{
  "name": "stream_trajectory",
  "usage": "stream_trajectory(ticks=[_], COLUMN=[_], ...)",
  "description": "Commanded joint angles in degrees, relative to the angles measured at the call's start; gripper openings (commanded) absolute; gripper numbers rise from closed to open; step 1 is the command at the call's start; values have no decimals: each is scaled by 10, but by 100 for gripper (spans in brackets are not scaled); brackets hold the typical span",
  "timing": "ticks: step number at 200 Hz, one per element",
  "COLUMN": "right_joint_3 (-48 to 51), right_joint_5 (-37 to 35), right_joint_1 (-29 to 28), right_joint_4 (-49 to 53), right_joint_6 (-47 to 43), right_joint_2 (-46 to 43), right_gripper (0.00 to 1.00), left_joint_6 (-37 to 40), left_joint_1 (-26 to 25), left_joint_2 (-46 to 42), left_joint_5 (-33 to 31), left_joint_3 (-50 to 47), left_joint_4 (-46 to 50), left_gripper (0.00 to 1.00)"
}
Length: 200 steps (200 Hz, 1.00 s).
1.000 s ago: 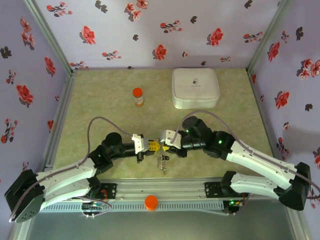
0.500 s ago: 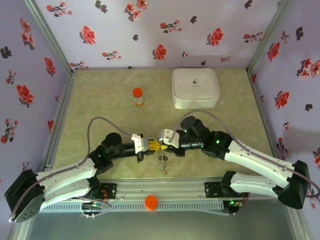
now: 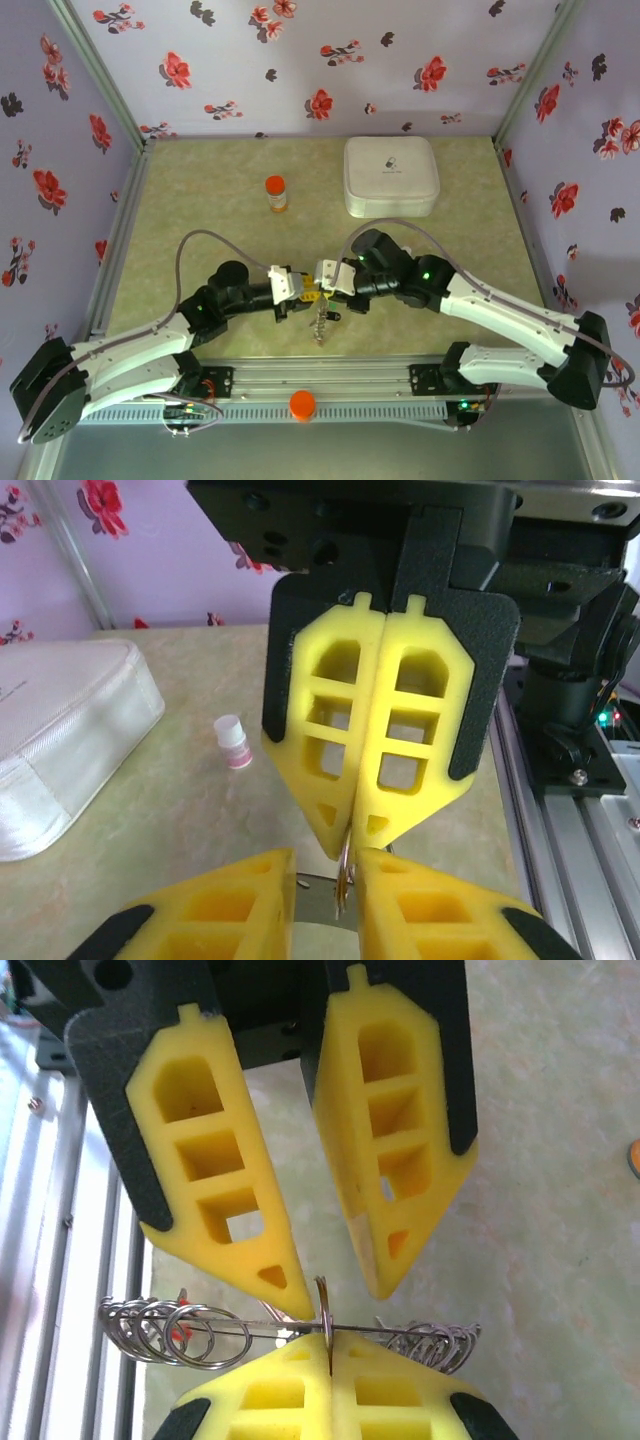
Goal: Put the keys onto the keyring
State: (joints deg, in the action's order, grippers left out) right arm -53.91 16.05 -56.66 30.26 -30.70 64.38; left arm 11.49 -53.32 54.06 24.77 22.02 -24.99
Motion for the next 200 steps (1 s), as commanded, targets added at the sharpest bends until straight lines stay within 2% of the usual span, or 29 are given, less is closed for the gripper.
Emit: stream_trajectory(ticks=[1,30,74,83,92,110,119,150,171,200], right_joint_3=[-37,-47,-40,-30,-18,24,41,77,108,146], right_joint_5=[-21,-17,-13,-11,-6,30,35,21,14,-37], right_joint_1=[-4,-7,-10,-9,-4,25,32,41,43,46], right_joint_4=[27,24,6,-13,-40,-108,-129,-143,-188,-238], right_joint_6=[-36,-42,-34,-25,-4,45,57,73,96,104], right_joint_2=[14,22,14,5,-8,-48,-65,-97,-126,-169], right_gripper=[0,0,0,0,7,23,28,30,31,33], left_joint_6=[36,54,70,74,79,82,80,58,38,6], left_joint_1=[-3,-4,-4,-4,-4,-4,-3,-3,-3,-3], left_joint_2=[14,25,29,25,21,12,8,6,6,12], left_joint_5=[-6,1,9,9,9,4,0,-27,-41,-61], left_joint_3=[34,49,63,62,58,41,33,3,-17,-45], left_joint_4=[60,77,109,110,104,61,36,-56,-110,-199], left_gripper=[20,18,0,0,0,0,0,0,0,0])
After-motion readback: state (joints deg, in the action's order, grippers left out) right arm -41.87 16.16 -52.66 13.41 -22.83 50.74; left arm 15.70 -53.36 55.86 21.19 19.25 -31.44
